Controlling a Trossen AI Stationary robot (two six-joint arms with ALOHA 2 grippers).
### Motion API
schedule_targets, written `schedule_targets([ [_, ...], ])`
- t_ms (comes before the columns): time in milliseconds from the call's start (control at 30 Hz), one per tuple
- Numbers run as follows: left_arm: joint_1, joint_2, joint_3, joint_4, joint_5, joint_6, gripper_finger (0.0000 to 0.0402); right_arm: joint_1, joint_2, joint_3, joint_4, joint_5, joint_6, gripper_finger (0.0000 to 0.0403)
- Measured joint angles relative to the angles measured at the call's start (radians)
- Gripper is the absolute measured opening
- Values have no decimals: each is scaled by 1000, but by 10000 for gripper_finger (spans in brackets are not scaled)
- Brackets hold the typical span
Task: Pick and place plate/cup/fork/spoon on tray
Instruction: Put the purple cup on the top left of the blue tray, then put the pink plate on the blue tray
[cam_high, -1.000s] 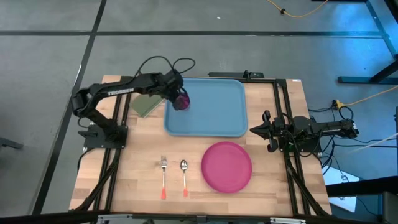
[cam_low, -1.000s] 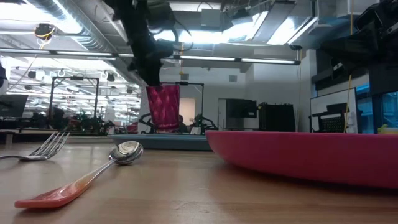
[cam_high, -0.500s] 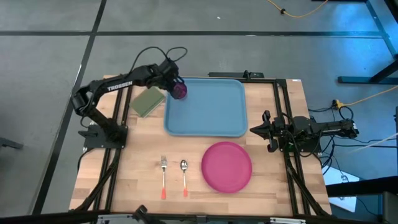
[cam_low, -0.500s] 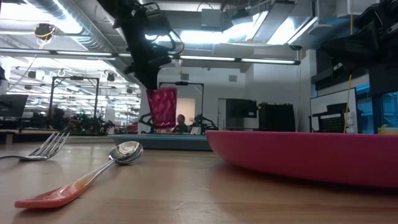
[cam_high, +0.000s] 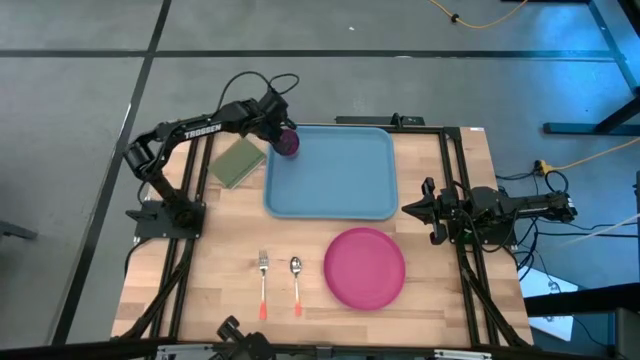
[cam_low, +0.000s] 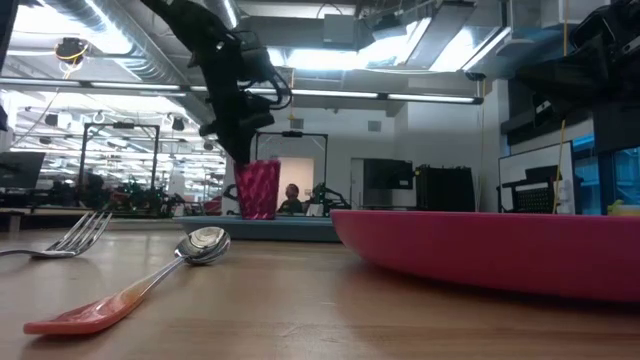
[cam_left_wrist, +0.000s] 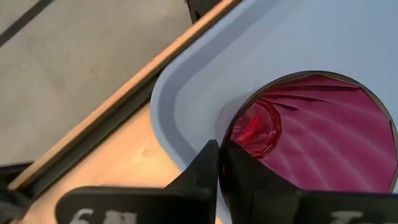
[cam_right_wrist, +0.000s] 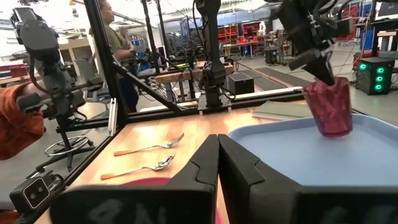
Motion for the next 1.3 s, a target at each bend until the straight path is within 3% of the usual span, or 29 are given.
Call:
schedule_targets([
  [500,2,14,0,31,-10,3,64,0,0,0,-38,0,2,14],
  [667,2,12,0,38,-57,3,89,0,0,0,-38,-8,3,14],
  [833,0,4,82,22,-60,11,108,0,0,0,-38,-8,1,14],
  [1000,-22,4,231,-131,-58,45,117,0,0,0,-37,-9,27,14],
  [1100,-56,4,301,-232,-19,-15,117,0,0,0,-38,-18,50,14],
  [1300,-183,4,325,-415,80,-46,104,0,0,0,-38,-44,96,14],
])
